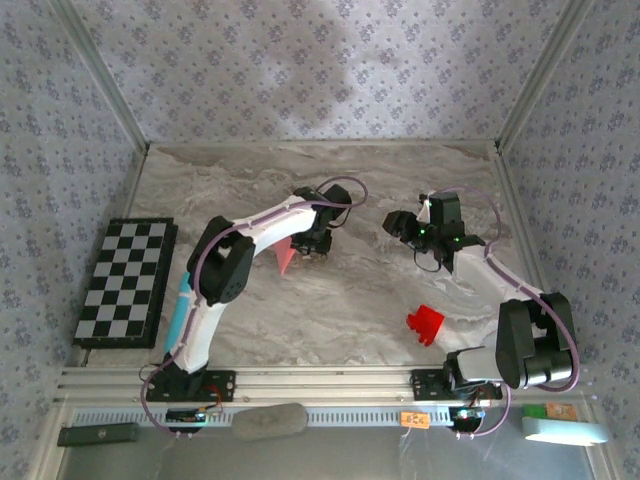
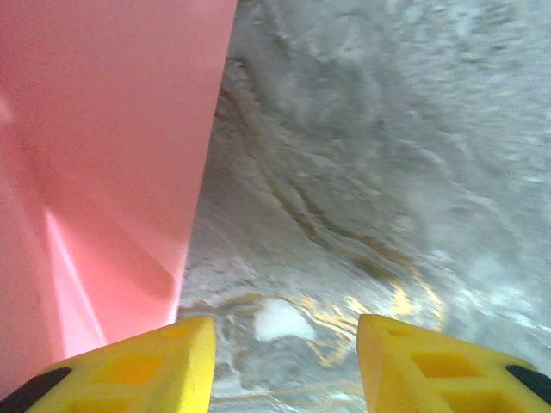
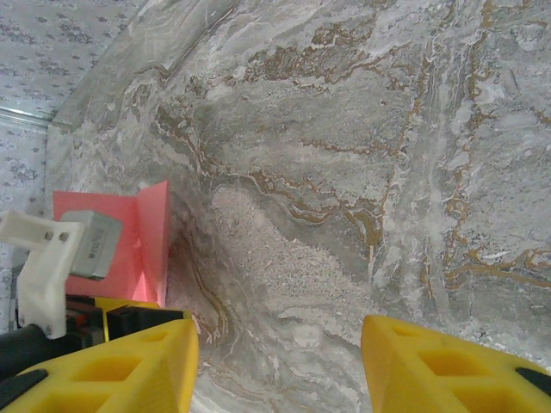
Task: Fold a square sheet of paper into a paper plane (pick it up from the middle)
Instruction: Turn over the paper at the center of the table.
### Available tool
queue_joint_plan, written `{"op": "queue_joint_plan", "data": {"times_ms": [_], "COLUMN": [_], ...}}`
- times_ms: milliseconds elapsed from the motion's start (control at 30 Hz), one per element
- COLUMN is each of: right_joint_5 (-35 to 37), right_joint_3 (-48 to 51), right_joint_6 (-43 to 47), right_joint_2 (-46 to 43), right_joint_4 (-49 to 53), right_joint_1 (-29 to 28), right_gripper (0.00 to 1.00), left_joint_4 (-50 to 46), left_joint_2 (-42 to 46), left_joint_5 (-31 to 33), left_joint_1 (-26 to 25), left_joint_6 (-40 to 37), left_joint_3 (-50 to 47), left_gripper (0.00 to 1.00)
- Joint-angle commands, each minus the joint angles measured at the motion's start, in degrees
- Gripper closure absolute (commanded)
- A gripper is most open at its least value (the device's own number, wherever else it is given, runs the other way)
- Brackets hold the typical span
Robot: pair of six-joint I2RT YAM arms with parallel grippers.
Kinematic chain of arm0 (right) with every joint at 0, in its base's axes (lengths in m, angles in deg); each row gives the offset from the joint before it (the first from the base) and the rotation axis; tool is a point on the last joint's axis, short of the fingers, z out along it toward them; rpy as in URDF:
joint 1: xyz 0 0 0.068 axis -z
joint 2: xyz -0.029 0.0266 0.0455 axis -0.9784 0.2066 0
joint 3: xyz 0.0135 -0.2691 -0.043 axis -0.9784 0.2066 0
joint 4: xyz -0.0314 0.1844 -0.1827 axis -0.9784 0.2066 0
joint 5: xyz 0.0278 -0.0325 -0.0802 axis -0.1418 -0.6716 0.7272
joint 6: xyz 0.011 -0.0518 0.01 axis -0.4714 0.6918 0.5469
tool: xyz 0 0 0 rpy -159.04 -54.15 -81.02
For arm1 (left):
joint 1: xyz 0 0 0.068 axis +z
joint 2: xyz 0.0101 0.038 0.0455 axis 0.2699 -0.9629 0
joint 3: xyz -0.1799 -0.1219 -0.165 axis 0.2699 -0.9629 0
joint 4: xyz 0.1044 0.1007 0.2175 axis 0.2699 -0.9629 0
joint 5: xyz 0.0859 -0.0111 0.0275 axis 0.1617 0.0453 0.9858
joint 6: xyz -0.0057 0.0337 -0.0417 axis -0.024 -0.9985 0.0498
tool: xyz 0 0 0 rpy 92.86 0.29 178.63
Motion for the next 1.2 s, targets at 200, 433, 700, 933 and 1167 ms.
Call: {"op": "queue_joint_plan", "data": {"times_ms": [200,433,700,933,1167], "right_joint_5": [1.6,1.4,0.7,0.2,0.1], "right_joint_3": [0.0,0.0,-0.2,-0.9,-1.0], "right_joint_6": [-1.3,-1.8,-2.3,-2.5,-2.4], "right_joint_2": [0.5,1.2,2.5,3.8,4.1], "right_joint_4": [0.8,0.4,-0.7,-0.8,-0.8], "right_joint_1": [0.7,0.9,0.2,-0.9,-1.1], "right_gripper": [0.46,0.46,0.46,0.46,0.46], "left_joint_4": [6.8,18.0,22.4,25.9,26.6], "left_joint_2": [8.5,15.8,24.3,23.0,19.0], "left_joint_5": [-13.3,-25.8,-21.7,-17.0,-15.3], "left_joint_1": [-0.9,-1.6,-0.6,4.4,7.2], "left_joint_6": [8.1,10.2,9.7,11.5,10.8], "left_joint_3": [-5.8,-14.7,-23.5,-27.7,-27.8], "left_gripper": [0.51,0.53,0.64,0.8,0.87]}}
